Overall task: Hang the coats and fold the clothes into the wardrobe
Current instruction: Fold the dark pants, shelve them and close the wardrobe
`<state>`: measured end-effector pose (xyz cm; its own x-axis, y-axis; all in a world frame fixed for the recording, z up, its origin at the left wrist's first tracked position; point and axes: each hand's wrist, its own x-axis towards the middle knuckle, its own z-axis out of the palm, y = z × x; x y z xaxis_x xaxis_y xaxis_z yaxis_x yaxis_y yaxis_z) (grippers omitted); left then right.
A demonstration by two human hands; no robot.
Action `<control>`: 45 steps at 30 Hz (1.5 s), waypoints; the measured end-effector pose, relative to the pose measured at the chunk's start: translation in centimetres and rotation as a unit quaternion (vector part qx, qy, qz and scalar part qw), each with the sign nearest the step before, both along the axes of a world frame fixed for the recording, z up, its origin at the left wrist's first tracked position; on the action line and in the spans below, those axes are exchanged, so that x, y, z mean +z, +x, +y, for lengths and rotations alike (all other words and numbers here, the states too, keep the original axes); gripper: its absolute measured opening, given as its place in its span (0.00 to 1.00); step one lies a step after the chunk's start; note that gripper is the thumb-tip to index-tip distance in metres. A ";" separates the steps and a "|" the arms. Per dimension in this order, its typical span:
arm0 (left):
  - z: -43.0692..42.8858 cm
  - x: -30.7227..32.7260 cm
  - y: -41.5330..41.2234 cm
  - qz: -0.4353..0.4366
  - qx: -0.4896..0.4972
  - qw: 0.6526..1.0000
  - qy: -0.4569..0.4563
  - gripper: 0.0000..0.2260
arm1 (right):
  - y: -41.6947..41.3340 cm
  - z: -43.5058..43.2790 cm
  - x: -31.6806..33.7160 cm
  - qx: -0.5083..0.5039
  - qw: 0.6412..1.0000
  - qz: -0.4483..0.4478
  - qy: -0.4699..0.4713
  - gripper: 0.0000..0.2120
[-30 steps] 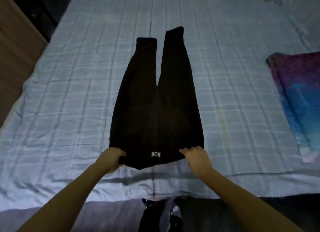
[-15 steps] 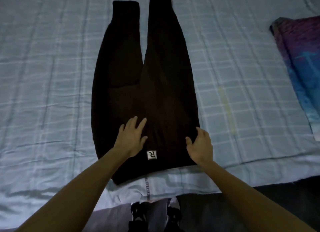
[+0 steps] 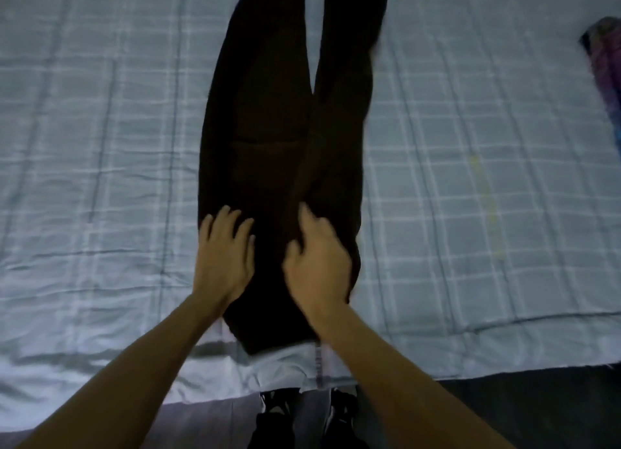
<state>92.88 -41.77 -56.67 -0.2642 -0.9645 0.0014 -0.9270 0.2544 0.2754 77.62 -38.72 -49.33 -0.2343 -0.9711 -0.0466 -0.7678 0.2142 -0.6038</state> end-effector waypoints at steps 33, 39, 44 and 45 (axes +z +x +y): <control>-12.8 3.4 2.2 0.120 0.046 0.992 -0.022 0.17 | 1.2 -10.3 -4.5 0.115 0.990 0.077 -0.030 0.21; -21.9 3.2 -1.9 0.113 0.056 0.992 -0.002 0.18 | -2.3 -20.3 -3.8 0.070 0.990 0.061 -0.103 0.17; -29.4 2.7 -4.6 0.112 0.072 0.991 0.019 0.19 | -4.9 -29.5 -4.4 0.064 0.991 0.057 -0.104 0.13; -31.1 2.6 -4.8 0.108 0.073 0.991 0.019 0.19 | -5.4 -31.4 -4.5 0.066 0.991 0.067 -0.097 0.13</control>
